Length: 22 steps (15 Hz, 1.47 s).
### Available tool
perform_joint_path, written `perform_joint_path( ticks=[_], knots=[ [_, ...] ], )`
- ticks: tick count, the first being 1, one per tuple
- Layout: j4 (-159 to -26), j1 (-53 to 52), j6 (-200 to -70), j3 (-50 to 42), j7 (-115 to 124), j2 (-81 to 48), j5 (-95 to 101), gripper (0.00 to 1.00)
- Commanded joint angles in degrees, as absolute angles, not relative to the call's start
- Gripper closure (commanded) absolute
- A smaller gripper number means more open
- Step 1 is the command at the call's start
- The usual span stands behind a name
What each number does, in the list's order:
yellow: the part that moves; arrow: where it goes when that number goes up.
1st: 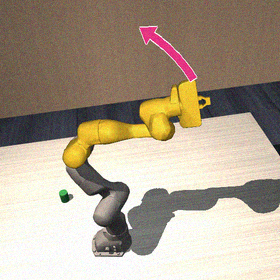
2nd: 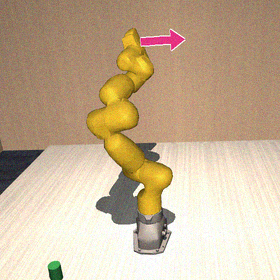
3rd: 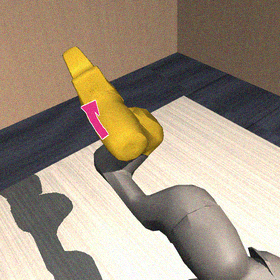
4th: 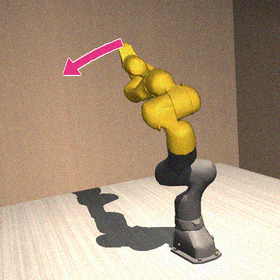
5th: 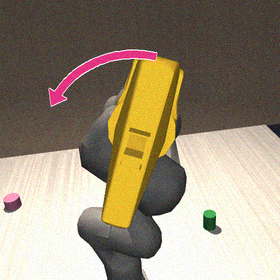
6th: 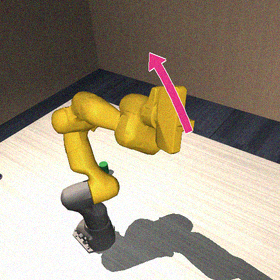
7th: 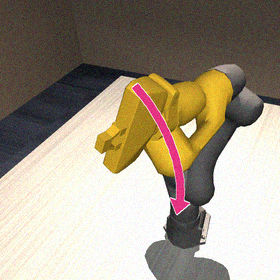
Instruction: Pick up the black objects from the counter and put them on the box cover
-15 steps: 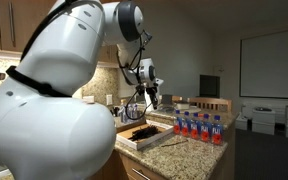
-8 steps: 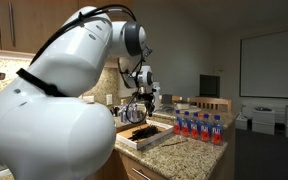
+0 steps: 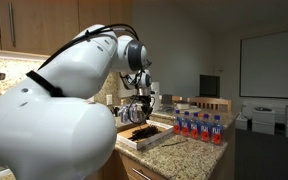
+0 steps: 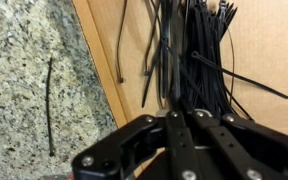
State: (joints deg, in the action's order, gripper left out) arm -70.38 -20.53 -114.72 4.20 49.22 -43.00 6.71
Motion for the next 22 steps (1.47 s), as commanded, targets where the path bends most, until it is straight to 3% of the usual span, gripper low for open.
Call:
perform_joint_path(
  ticks=[1, 7, 12, 22],
  knots=[
    [-63.3, -21.3, -109.9, 4.1, 45.8, -47.0, 5.4, 0.69],
    [-58.9, -20.9, -107.9, 4.9, 45.5, -49.7, 6.0, 0.31],
    [-63.1, -19.5, -111.1, 4.9, 46.7, -46.5, 5.3, 0.02],
    [-82.8, -12.9, -122.6, 4.6, 46.6, -30.9, 3.6, 0.00]
  ],
)
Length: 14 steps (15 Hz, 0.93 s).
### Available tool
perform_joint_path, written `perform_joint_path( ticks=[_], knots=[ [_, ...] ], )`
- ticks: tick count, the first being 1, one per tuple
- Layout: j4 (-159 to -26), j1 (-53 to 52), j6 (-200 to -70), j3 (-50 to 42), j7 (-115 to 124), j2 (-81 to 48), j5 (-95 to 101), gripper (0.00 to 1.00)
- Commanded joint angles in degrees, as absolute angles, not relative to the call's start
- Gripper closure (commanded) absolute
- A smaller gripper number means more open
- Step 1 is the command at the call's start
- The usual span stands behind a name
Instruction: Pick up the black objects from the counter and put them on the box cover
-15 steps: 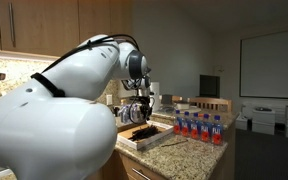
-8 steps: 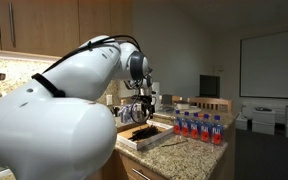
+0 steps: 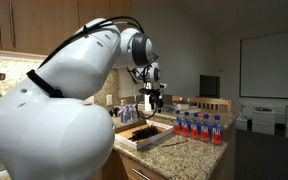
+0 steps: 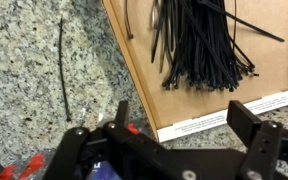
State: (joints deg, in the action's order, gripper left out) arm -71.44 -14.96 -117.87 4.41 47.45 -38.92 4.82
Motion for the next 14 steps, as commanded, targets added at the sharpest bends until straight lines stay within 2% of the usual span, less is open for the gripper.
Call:
perform_joint_path(
  ticks=[1, 9, 14],
  knots=[
    [-84.8, -13.2, -123.8, 3.2, 46.4, -29.4, 2.5, 0.00],
    [-105.2, -8.8, -135.1, -1.1, 44.1, -20.3, 1.9, 0.00],
    [-107.2, -3.8, -134.7, -1.6, 33.9, -21.5, -0.4, 0.00]
  ],
)
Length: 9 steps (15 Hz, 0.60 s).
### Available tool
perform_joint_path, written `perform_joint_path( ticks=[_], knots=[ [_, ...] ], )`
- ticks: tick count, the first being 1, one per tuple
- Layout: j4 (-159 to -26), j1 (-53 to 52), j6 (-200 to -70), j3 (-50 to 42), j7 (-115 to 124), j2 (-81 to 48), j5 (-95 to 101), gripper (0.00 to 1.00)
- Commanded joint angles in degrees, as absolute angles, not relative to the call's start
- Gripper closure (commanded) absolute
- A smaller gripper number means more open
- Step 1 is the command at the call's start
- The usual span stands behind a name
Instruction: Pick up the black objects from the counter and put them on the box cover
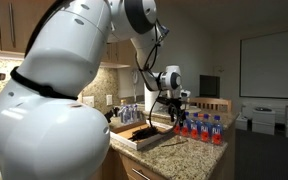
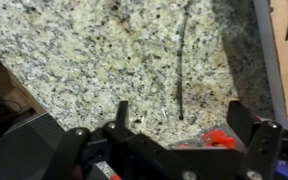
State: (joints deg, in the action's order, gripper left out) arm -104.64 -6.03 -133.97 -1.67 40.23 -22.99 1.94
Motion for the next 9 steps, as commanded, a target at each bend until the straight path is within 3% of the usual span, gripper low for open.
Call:
perform_joint_path(
  ticks=[1, 9],
  knots=[
    [-106.1, -3.1, -133.5, -1.8, 32.1, -22.4, -0.8, 0.00],
    [-104.3, -3.6, -134.0, -2.9, 31.1, -24.5, 0.0, 0.00]
  ],
)
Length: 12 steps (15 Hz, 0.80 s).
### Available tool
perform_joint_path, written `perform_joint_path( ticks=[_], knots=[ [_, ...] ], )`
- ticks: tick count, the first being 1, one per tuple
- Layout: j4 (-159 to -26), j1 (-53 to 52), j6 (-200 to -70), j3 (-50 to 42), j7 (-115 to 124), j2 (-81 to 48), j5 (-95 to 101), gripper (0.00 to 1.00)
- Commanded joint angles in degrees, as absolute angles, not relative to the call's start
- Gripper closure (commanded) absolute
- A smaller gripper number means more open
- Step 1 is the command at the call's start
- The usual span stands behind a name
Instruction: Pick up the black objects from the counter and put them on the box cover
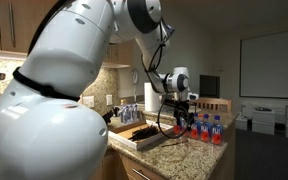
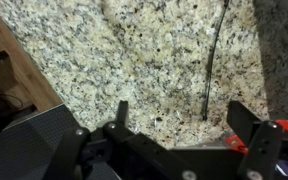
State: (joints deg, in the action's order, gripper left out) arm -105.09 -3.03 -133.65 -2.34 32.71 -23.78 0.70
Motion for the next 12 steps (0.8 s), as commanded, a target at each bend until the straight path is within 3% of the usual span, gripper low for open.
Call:
perform_joint_path(
  ticks=[1, 12],
  knots=[
    [-102.1, -3.5, -133.1, -2.3, 29.9, -26.6, -0.7, 0.00],
    [-75.5, -5.8, -120.1, -2.2, 25.3, -49.1, 0.3, 0.00]
  ],
)
